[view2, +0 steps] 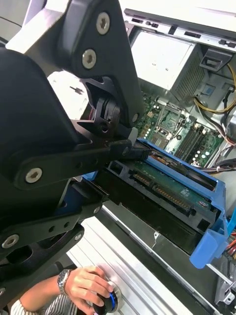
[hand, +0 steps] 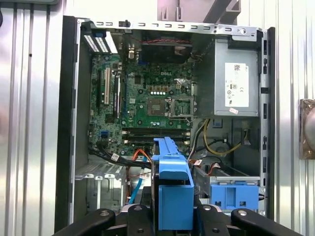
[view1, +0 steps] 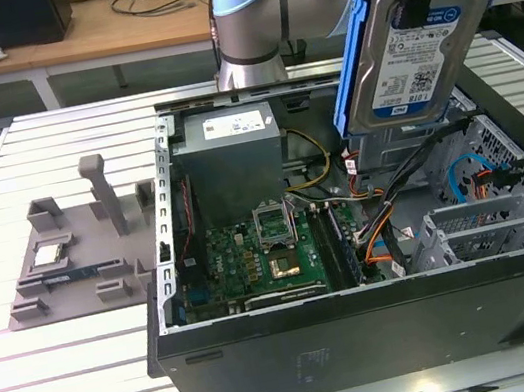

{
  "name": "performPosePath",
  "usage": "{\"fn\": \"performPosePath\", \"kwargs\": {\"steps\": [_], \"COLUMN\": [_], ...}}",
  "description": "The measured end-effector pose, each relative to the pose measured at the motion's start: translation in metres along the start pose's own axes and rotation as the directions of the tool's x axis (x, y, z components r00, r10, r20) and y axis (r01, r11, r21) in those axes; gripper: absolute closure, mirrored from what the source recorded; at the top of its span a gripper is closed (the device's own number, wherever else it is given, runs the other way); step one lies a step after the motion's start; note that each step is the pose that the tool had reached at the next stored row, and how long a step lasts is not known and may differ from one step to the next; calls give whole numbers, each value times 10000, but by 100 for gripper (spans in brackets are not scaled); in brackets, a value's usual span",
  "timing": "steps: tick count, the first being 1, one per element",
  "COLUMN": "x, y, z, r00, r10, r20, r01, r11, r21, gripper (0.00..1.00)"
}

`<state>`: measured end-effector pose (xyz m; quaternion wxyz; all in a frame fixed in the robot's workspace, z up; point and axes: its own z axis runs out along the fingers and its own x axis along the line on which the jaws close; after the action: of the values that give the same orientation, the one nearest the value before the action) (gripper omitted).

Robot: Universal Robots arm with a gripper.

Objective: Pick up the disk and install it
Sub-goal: 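Pick up the disk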

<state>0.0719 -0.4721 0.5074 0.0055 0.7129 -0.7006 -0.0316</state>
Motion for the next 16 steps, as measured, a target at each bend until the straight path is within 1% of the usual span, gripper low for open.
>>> {"fn": "performPosePath", "kwargs": {"steps": [8, 16], "x": [91, 158], "y": [0, 0], "z": [-2, 2], "r00": [10000, 10000], "r10": [0, 0], "r20": [0, 0], "r01": [0, 0], "r11": [10000, 10000], "r21": [0, 0], "gripper": [63, 63]}}
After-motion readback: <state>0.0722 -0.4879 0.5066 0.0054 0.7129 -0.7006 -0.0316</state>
